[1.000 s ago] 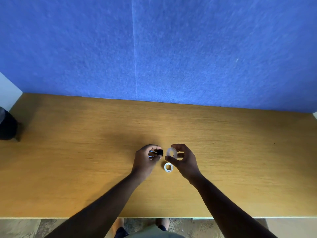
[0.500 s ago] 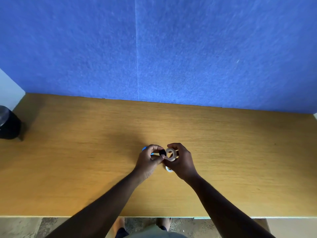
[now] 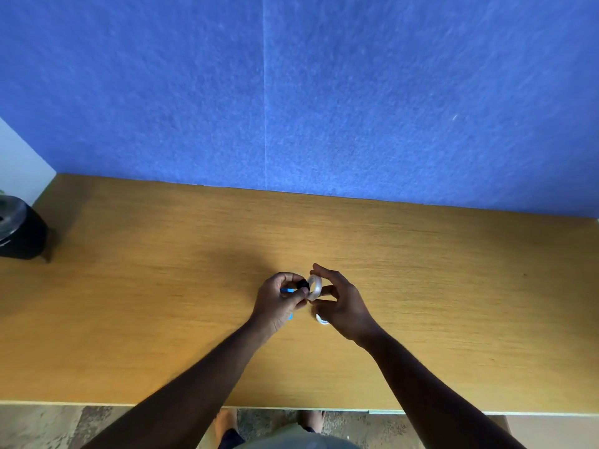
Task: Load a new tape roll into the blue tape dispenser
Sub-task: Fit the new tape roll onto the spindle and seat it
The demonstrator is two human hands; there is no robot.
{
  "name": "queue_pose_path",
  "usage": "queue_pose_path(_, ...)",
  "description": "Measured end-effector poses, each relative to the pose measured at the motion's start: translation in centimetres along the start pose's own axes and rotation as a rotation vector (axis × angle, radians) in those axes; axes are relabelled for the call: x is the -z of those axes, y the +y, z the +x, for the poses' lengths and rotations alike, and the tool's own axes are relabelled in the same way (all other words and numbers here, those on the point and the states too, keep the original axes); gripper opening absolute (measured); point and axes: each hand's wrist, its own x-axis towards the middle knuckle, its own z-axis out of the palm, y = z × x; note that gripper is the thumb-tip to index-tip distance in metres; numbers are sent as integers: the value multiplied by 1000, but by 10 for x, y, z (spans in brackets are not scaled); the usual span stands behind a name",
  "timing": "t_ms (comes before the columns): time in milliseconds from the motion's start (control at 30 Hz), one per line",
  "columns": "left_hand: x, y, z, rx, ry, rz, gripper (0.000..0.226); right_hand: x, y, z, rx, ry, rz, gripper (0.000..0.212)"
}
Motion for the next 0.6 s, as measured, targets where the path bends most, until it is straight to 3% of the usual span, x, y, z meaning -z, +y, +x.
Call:
queue_pose_path(367, 1, 7, -5, -14, 14, -18, 19, -2, -4, 2, -33, 25, 145, 40)
queue_pose_path(600, 4, 8, -8, -23, -3, 28, 23, -5, -11, 3, 1, 51, 64, 36)
